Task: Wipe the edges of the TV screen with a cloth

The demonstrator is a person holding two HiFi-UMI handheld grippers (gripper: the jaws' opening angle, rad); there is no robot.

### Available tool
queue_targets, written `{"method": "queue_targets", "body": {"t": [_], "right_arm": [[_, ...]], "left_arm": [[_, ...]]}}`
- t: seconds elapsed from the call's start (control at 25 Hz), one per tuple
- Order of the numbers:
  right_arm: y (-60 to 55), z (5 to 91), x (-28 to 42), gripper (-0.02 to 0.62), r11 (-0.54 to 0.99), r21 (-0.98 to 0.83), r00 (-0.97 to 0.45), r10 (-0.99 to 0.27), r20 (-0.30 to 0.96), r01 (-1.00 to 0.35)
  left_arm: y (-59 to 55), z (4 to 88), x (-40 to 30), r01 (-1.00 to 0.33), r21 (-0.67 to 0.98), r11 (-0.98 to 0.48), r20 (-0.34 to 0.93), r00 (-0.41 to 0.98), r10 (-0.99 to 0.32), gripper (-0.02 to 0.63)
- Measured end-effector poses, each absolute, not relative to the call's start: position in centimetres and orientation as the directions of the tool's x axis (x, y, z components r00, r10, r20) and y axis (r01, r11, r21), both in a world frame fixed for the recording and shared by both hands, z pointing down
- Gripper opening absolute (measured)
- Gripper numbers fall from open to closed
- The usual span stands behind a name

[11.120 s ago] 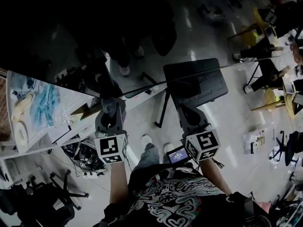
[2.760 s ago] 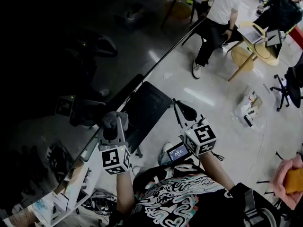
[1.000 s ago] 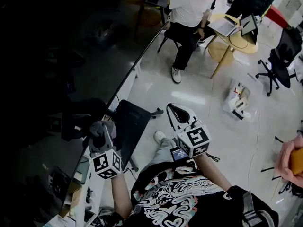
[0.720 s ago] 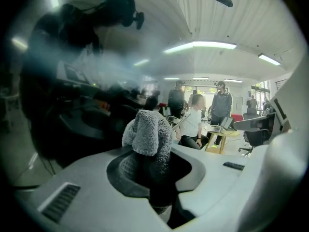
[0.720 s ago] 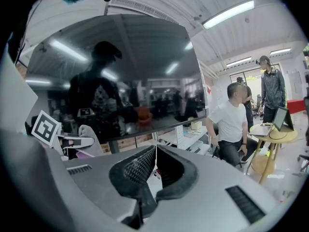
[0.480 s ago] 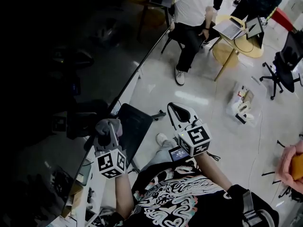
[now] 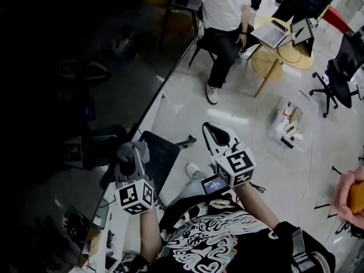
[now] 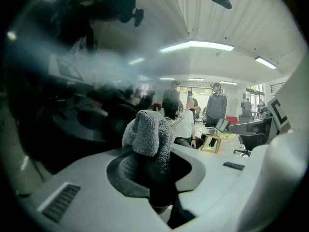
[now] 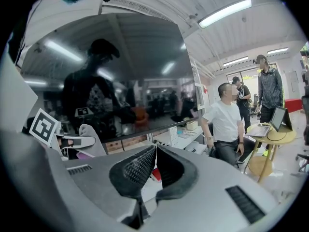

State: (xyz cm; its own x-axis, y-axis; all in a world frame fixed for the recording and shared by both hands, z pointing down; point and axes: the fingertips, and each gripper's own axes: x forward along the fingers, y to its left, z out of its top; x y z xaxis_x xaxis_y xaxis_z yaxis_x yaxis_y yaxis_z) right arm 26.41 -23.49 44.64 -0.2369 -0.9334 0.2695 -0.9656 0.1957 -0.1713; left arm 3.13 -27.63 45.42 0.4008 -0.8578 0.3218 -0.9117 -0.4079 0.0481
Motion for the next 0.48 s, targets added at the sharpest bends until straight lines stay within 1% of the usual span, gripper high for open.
{"method": "queue_targets", "body": {"t": [0.28, 0.48], "right_arm": [[-22.8, 43.6, 27.5, 0.029, 0.176, -0.165, -0.216, -0.937, 0.275, -0.971], [-22.9, 43.3, 26.6, 0.029, 0.186, -0.179, -0.232, -0.93, 0.284, -0.966]], "left_arm": [[-27.1, 44.0, 4.0, -0.917, 0.052, -0.396, 0.31, 0.392, -0.866, 0.071], [-27.1, 43.7, 4.5, -0.912, 0.05, -0.407, 0.308, 0.401, -0.863, 0.072]]}}
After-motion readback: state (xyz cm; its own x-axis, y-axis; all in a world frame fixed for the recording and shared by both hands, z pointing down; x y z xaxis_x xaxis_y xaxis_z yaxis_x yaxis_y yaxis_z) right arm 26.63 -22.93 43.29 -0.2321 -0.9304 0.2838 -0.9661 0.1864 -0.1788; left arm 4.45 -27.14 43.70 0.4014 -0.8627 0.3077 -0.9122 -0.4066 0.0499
